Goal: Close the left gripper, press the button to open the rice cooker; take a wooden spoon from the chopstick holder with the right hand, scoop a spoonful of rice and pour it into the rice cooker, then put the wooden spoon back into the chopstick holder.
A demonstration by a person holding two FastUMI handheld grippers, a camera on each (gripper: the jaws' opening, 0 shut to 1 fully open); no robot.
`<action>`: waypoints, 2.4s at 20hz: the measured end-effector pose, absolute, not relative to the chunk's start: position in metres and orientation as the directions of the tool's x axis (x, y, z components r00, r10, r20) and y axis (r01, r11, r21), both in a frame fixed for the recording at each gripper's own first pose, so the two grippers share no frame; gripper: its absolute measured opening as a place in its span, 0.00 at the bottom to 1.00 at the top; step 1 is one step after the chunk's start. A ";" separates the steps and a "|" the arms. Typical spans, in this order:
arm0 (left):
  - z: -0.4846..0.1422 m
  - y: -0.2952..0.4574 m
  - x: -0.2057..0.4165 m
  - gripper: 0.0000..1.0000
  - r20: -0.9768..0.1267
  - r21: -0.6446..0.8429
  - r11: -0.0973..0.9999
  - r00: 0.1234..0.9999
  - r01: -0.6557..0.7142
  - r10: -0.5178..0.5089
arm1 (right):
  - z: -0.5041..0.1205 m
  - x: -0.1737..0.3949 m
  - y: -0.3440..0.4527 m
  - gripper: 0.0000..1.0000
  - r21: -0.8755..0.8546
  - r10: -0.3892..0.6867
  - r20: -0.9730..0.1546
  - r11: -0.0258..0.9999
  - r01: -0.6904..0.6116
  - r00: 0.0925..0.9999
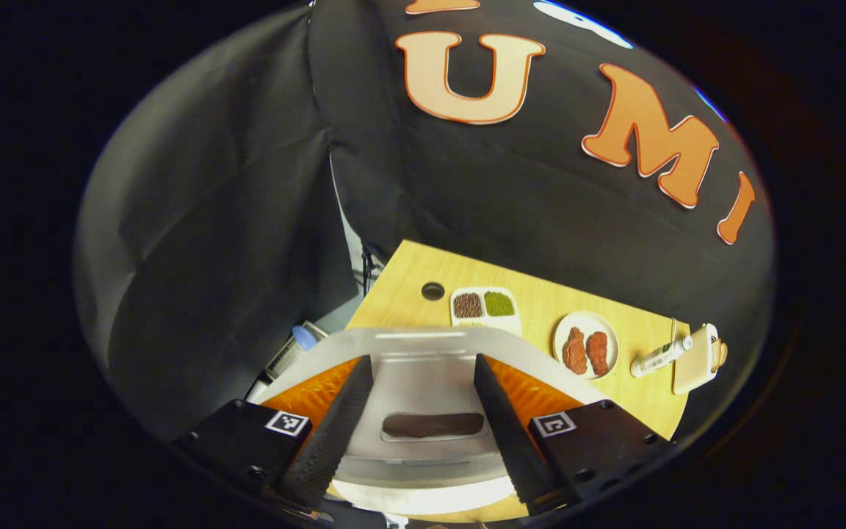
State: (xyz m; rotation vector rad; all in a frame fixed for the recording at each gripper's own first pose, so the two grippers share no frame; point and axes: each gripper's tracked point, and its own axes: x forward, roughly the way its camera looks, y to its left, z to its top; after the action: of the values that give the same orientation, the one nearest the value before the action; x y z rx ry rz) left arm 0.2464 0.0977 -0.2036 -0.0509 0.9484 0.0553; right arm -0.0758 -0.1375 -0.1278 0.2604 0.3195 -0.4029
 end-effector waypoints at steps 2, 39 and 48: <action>-0.222 0.093 0.219 0.96 -0.842 -0.015 0.997 0.538 -0.075 0.028 | -0.131 -0.070 -0.134 0.90 0.190 -0.310 -0.359 0.899 0.394 0.880; -0.029 -0.017 0.091 0.97 -0.125 -0.008 0.995 0.987 0.100 -0.100 | -0.045 0.026 -0.016 0.91 0.108 0.005 -0.113 0.994 0.007 0.994; 0.001 -0.048 0.038 0.99 0.032 0.030 0.990 0.990 0.135 -0.136 | -0.011 0.033 0.009 0.97 0.053 0.032 -0.016 0.998 -0.031 0.999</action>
State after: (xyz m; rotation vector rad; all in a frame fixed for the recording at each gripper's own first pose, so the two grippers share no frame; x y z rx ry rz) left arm 0.0384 -0.0479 0.0012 0.0276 -0.0338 -0.1360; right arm 0.0330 0.0086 -0.0111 0.0525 0.0171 0.0315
